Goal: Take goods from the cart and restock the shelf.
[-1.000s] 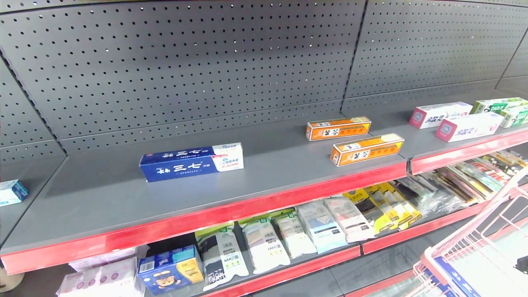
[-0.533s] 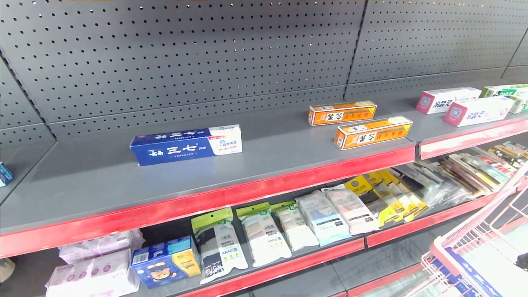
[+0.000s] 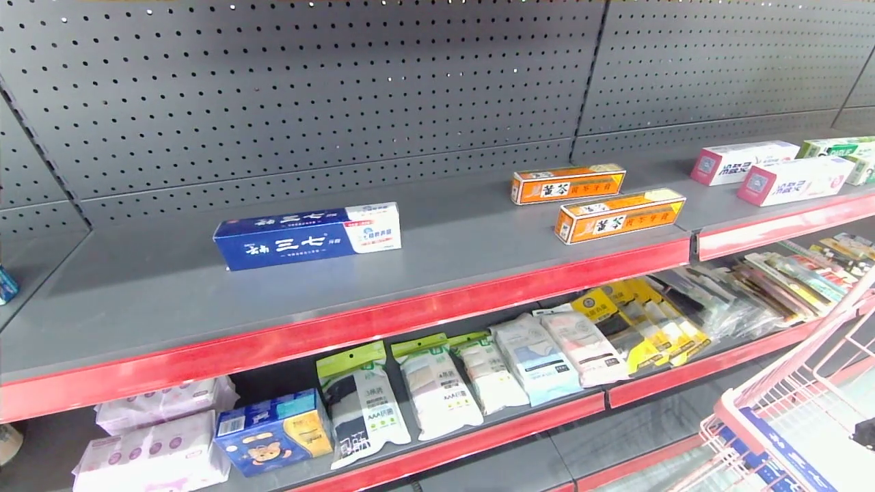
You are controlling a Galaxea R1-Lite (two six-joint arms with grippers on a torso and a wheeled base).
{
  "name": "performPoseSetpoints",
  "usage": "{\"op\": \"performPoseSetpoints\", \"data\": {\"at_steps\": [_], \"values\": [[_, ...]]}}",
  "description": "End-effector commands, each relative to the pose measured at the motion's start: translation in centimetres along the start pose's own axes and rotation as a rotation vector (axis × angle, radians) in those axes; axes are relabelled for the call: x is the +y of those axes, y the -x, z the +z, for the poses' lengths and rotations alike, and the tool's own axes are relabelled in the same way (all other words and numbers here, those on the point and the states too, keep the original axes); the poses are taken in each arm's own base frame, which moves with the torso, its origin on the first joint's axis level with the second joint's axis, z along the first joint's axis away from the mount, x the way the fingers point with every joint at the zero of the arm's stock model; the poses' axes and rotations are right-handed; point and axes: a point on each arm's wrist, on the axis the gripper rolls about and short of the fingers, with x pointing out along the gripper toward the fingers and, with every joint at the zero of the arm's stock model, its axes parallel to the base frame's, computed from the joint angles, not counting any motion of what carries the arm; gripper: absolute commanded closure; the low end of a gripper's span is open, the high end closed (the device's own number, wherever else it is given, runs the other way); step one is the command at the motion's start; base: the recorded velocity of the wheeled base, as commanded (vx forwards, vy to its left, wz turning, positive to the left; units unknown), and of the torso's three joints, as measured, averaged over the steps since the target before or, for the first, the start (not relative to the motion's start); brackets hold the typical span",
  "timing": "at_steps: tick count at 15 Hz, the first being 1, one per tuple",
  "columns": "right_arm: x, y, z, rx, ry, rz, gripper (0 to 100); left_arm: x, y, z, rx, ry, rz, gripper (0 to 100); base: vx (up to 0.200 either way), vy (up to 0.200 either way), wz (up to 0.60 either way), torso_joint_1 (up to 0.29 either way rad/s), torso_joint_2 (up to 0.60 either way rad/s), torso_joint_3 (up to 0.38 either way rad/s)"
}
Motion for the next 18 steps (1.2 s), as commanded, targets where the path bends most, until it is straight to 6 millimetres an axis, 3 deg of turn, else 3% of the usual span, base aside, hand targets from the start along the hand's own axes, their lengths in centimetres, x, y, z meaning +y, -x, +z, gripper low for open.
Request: {"op": "performPoseSetpoints", "data": {"at_steps": [1, 18], "values": [[0.3, -0.6, 0.0, 0.011, -0.001, 0.025, 0, 0.0, 0.0, 0.0, 0.000, 0.000, 0.001, 0, 0.000, 0.000, 0.00, 0.000, 0.00, 0.000], [-0.2, -2.8, 0.5, -0.005, 0.021, 0.086, 0, 0.0, 0.0, 0.0, 0.000, 0.000, 0.001, 0, 0.000, 0.000, 0.00, 0.000, 0.00, 0.000]]}}
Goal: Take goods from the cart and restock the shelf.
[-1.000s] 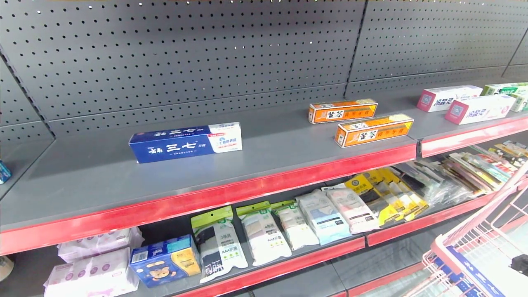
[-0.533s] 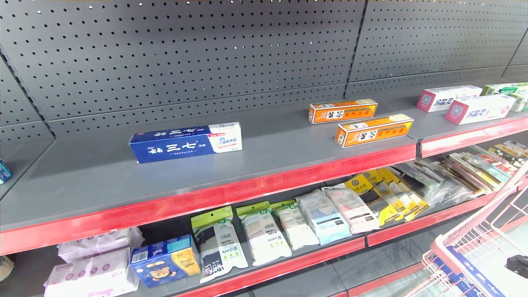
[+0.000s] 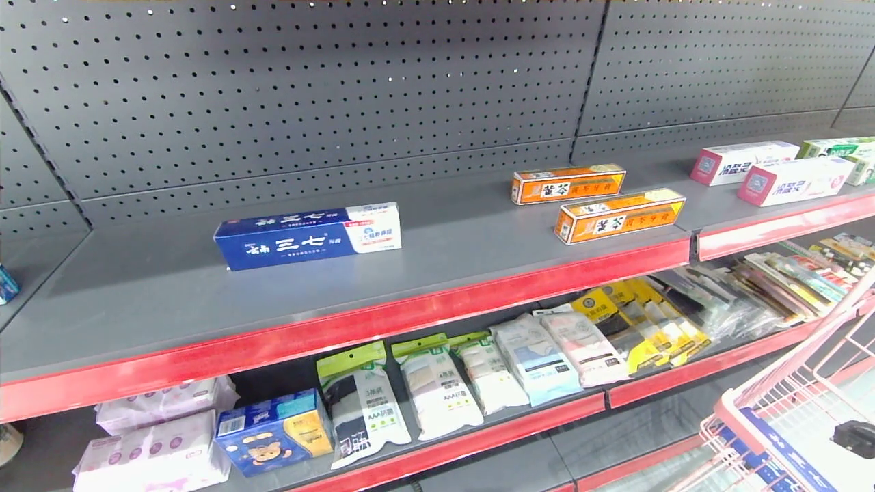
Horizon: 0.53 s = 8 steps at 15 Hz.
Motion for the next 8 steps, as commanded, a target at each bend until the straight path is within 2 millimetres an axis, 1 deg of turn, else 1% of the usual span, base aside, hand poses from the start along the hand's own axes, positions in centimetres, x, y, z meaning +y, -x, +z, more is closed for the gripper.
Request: {"op": "performPoseSetpoints", "data": {"at_steps": [1, 8], "values": [[-0.02, -0.51, 0.19, 0.005, 0.008, 0.010, 0, 0.00, 0.00, 0.00, 0.000, 0.000, 0.000, 0, 0.000, 0.000, 0.00, 0.000, 0.00, 0.000], [-0.50, -0.98, 0.51, 0.003, 0.021, 0.007, 0, 0.00, 0.00, 0.00, 0.000, 0.000, 0.000, 0, 0.000, 0.000, 0.00, 0.000, 0.00, 0.000]]}}
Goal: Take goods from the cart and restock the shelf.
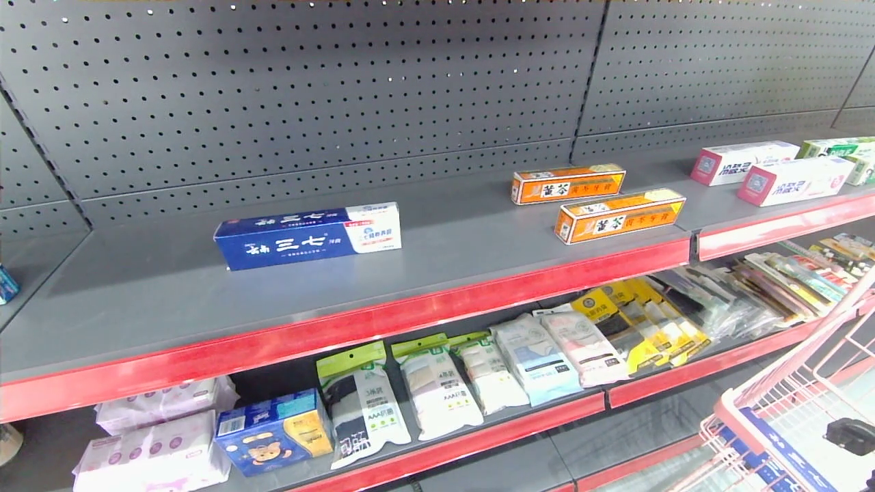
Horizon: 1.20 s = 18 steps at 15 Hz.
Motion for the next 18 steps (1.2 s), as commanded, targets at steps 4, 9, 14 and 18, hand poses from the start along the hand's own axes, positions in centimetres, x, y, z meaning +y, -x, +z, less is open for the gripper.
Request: {"op": "performPoseSetpoints", "data": {"at_steps": [4, 9, 14, 18], "values": [[0.14, -0.32, -0.09, -0.004, 0.011, -0.007, 0, 0.00, 0.00, 0.00, 0.000, 0.000, 0.001, 0, 0.000, 0.000, 0.00, 0.000, 0.00, 0.000], [0.19, -0.49, -0.11, -0.003, 0.025, -0.004, 0, 0.00, 0.00, 0.00, 0.000, 0.000, 0.001, 0, 0.000, 0.000, 0.00, 0.000, 0.00, 0.000], [0.16, -0.53, -0.15, -0.004, 0.040, -0.007, 0, 0.00, 0.00, 0.00, 0.000, 0.000, 0.001, 0, 0.000, 0.000, 0.00, 0.000, 0.00, 0.000], [0.20, -0.53, -0.18, -0.002, 0.050, -0.006, 0, 0.00, 0.00, 0.00, 0.000, 0.000, 0.001, 0, 0.000, 0.000, 0.00, 0.000, 0.00, 0.000]]}}
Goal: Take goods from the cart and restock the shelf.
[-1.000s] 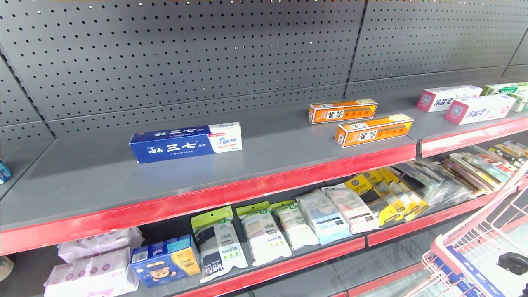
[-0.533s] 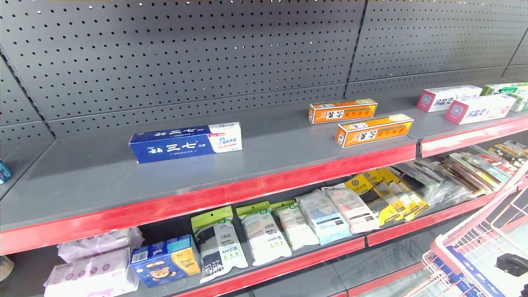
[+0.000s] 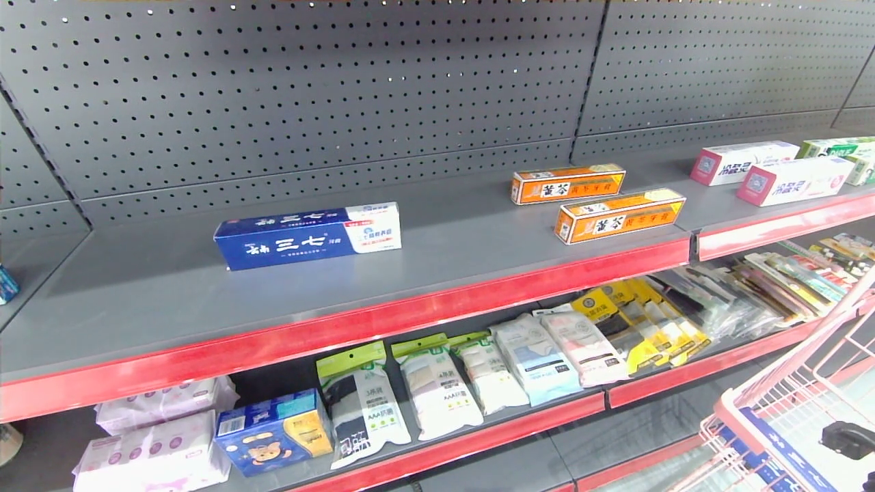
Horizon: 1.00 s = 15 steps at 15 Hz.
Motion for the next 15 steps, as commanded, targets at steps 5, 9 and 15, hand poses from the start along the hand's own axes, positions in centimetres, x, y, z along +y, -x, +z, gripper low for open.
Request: {"op": "performPoseSetpoints", "data": {"at_steps": [5, 9, 15], "values": [[0.23, -0.17, -0.18, 0.000, 0.007, 0.000, 0, 0.00, 0.00, 0.00, 0.000, 0.000, 0.001, 0, 0.000, 0.000, 0.00, 0.000, 0.00, 0.000], [0.07, -0.06, -0.78, 0.003, 0.057, -0.003, 100, 0.00, 0.00, 0.00, 0.000, 0.000, 0.001, 0, 0.000, 0.000, 0.00, 0.000, 0.00, 0.000], [0.01, -0.03, -0.93, 0.004, 0.086, -0.004, 100, 0.00, 0.00, 0.00, 0.000, 0.000, 0.001, 0, 0.000, 0.000, 0.00, 0.000, 0.00, 0.000]]}}
